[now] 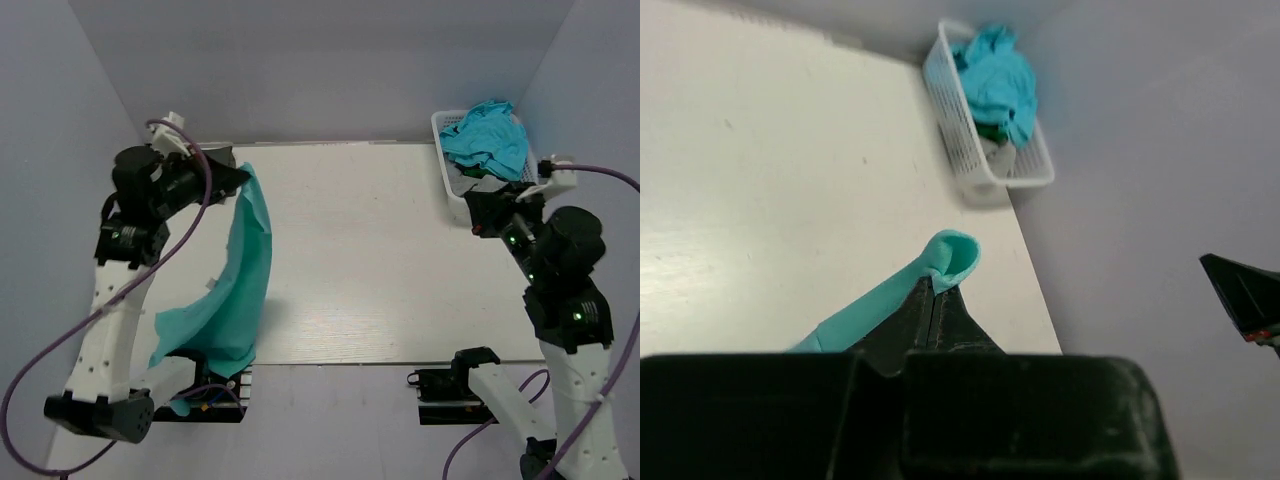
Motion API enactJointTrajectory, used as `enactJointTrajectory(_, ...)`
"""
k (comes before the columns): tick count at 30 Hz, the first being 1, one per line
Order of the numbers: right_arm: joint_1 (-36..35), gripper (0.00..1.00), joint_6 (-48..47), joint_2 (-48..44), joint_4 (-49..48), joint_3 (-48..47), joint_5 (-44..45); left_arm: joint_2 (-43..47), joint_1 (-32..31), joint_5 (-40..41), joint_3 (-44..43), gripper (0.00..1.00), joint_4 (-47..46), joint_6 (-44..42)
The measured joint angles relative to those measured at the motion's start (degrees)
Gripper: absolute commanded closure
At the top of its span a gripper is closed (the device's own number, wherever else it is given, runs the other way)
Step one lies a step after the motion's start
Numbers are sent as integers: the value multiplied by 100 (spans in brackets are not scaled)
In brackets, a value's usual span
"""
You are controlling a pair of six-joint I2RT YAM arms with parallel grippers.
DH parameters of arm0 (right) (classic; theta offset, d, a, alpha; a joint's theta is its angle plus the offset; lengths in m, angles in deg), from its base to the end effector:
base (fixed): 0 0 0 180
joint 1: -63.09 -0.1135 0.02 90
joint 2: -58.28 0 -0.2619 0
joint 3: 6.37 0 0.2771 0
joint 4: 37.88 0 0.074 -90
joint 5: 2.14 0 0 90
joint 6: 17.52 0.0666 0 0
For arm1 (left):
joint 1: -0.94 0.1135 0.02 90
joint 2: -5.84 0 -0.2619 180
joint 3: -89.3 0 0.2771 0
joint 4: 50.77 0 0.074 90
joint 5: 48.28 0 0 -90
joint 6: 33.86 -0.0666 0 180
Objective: Fold and stack the t-shirts
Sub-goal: Flatten out the tshirt
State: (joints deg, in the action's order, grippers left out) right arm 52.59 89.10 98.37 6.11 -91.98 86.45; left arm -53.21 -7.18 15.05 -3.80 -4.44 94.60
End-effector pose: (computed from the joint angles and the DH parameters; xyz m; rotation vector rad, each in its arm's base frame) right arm 0.1514 0.0297 0.4836 0.0635 1.5560 0.3936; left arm 0.2387 -0.0642 0.4649 -0.1424 1.8685 -0.9871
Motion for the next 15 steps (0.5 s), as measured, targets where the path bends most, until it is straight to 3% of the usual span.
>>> enactJointTrajectory(7, 0, 100, 146, 546, -232, 905, -417, -1353, -249, -658, 1045, 100, -1309, 319)
enactJointTrajectory(12, 0, 100, 208, 1010, -382, 1119, -509, -2555, -804, -673, 922, 100, -1851, 361)
enactJointTrajectory(15, 0, 100, 232, 1239, -470, 1121, -498, -3668, -1357, -632, 334, 100, -1862, 280)
